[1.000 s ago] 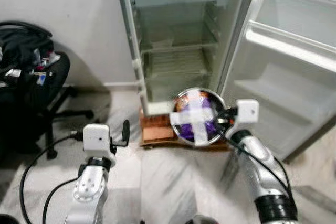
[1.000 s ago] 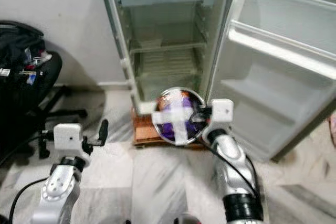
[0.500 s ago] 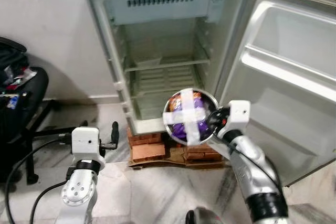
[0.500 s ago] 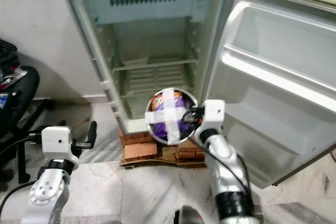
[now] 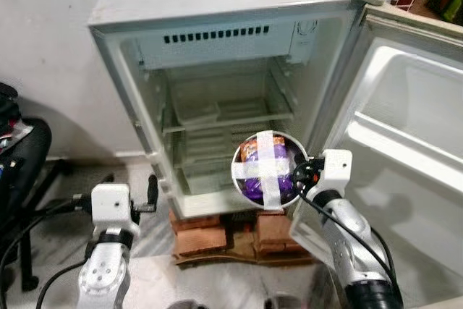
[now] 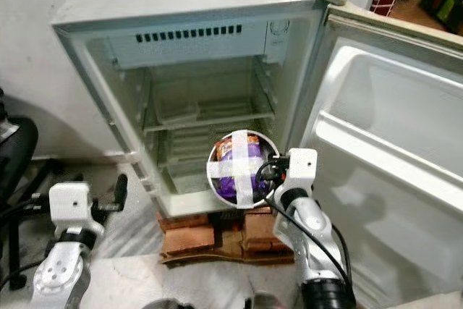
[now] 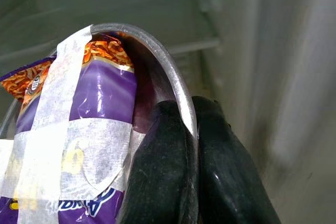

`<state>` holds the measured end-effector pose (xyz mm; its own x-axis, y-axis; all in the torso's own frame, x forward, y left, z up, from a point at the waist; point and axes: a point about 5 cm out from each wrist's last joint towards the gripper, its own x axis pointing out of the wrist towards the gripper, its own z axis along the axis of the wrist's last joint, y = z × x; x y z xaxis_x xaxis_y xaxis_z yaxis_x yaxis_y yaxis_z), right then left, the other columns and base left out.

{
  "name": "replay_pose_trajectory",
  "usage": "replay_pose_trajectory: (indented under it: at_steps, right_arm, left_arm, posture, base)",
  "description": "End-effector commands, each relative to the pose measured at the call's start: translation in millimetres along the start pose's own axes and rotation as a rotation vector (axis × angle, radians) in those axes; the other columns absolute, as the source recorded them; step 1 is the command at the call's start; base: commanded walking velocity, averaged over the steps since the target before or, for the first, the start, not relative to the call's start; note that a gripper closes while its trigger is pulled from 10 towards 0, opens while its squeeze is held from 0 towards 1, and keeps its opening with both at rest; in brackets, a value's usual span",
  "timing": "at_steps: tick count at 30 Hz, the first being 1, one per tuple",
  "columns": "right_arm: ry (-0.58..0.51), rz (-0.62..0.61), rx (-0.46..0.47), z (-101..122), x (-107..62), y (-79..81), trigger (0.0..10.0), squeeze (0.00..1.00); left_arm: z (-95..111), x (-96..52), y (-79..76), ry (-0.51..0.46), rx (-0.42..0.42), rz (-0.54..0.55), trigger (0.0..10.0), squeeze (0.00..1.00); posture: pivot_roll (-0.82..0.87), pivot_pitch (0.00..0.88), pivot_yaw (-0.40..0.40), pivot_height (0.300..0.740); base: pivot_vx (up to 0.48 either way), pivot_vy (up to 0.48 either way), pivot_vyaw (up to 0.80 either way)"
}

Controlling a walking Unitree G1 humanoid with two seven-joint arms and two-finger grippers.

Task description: Restocking fridge

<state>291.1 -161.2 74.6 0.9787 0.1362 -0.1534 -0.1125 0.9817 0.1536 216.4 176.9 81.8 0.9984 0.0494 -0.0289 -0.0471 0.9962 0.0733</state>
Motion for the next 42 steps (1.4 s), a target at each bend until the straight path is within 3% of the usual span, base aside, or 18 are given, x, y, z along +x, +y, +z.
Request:
replay_pose_trajectory:
  at_steps: [1, 8, 16, 27, 42]
  right_arm:
    - [-0.021, -0.034, -0.017, 6.3, -2.0, -12.1, 10.0, 0.0]
    - [-0.006, -0.12, -0.02, 1.1, -16.7, -34.2, 10.0, 0.0]
    - [-0.005, -0.073, -0.033, 1.6, -12.0, -20.8, 10.0, 0.0]
    - [-0.012, -0.091, -0.043, 5.3, -9.3, -27.1, 10.0, 0.0]
    - [-0.02, -0.094, -0.031, 8.5, 1.7, -21.6, 10.0, 0.0]
  left_arm:
    - [-7.9, -5.5, -0.7, 0.045, 0.007, 0.007, 10.0, 0.0]
    - [-11.5, -23.0, 20.7, 0.087, 0.013, 0.115, 10.0, 0.0]
    - [-8.8, -14.9, 8.2, 0.077, 0.019, 0.066, 10.0, 0.0]
    - [-8.2, -13.5, 7.3, 0.075, 0.03, 0.062, 10.0, 0.0]
    - [-2.8, -8.5, 2.2, 0.049, 0.021, 0.02, 10.0, 0.0]
  posture:
    - [-0.01, 0.091, 0.015, 0.74]
    - [0.01, 0.095, 0.004, 0.74]
    - [0.0, 0.095, 0.004, 0.74]
    - [0.0, 0.1, 0.01, 0.74]
    - [0.0, 0.106, 0.017, 0.74]
  base:
    - [0.251, 0.334, 0.0]
    - [0.0, 0.0, 0.0]
    - [0.0, 0.371, 0.0]
    - [0.0, 0.0, 0.0]
    - [0.0, 0.0, 0.0]
